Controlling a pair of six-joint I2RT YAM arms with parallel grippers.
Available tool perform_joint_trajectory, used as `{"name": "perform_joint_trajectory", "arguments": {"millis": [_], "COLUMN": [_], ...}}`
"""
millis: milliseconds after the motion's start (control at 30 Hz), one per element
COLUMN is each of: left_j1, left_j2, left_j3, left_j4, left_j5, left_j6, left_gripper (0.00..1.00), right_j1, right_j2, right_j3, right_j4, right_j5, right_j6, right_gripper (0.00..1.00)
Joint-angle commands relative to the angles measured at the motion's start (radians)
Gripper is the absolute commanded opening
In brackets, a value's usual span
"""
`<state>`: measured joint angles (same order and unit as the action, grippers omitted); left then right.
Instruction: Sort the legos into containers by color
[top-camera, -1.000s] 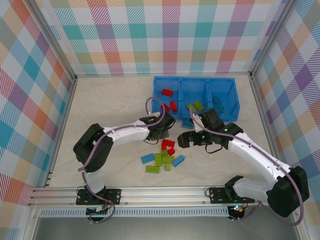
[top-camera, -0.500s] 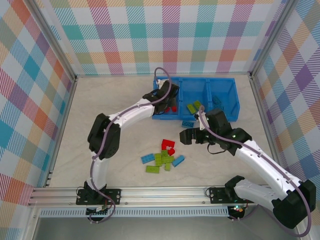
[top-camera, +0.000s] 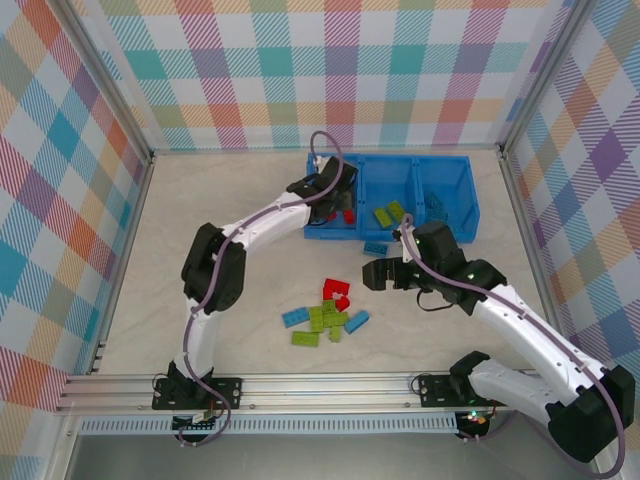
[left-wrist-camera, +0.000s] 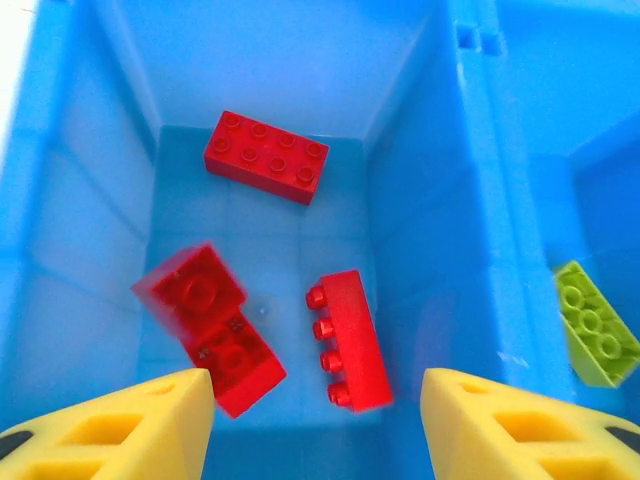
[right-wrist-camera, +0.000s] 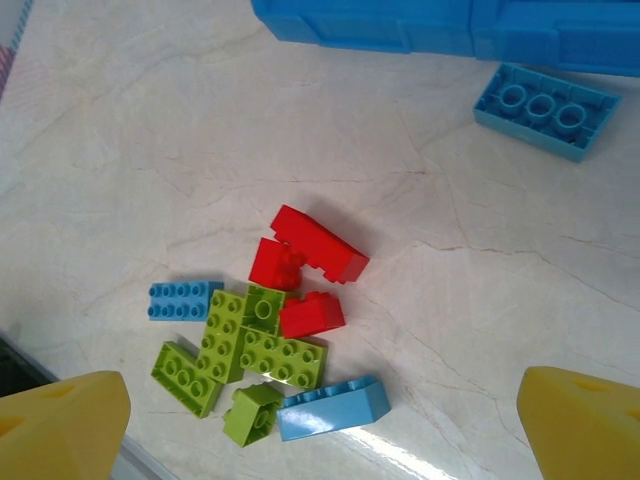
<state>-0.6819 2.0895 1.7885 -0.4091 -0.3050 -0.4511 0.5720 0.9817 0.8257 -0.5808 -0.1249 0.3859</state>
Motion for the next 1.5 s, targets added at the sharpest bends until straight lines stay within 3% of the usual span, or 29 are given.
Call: {"name": "perform_joint_trajectory", "arguments": {"millis": [0,200,400,667,833,1000,1200,1467], "left_j1": [-0.007,-0.081,-0.160,-0.171,-0.173,-0.173,-0.173,-0.174], "left_j2": [-0.209,-0.548,-0.866,-1.208,-1.284,-1.301,-1.303,-1.301], "left_j3": [-0.096,-0.349,-0.543,-0.776,-0.851,-0.866,-0.901,-0.910], "left_j4": [0.042,0.074,-0.044,-0.155,-0.158,-0.161,-0.174,-0.183], "left_j5": [0.036,0.043,0.104,0.267,0.296,0.313,0.399,0.417], "left_j6": [0.015,0.165,0.457,0.618,0.697,0.762,0.794,0.806], "left_gripper": [0.57,0.57,0.56,0.48,0.53,0.76,0.77,0.77], "right_j1": [0.005,0.004,0.004,0.004,0.002,0.003,0.003,0.004], "right_j2": [0.026,0.164,0.330,0.624,0.727,0.791,0.837,0.792], "right_j3": [-0.007,0.007,-0.004,0.137,0.178,0.187,0.199,0.130], "right_j4": [-0.015,-0.004,0.181,0.254,0.332,0.403,0.434,0.457], "right_j5": [0.069,0.268,0.329,0.453,0.512,0.517,0.527,0.503], "right_j6": [0.015,0.102,0.195,0.267,0.296,0.322,0.335,0.338], "right_gripper": [1.00,1.00,1.00,1.00,1.00,0.99,0.80,0.55]}}
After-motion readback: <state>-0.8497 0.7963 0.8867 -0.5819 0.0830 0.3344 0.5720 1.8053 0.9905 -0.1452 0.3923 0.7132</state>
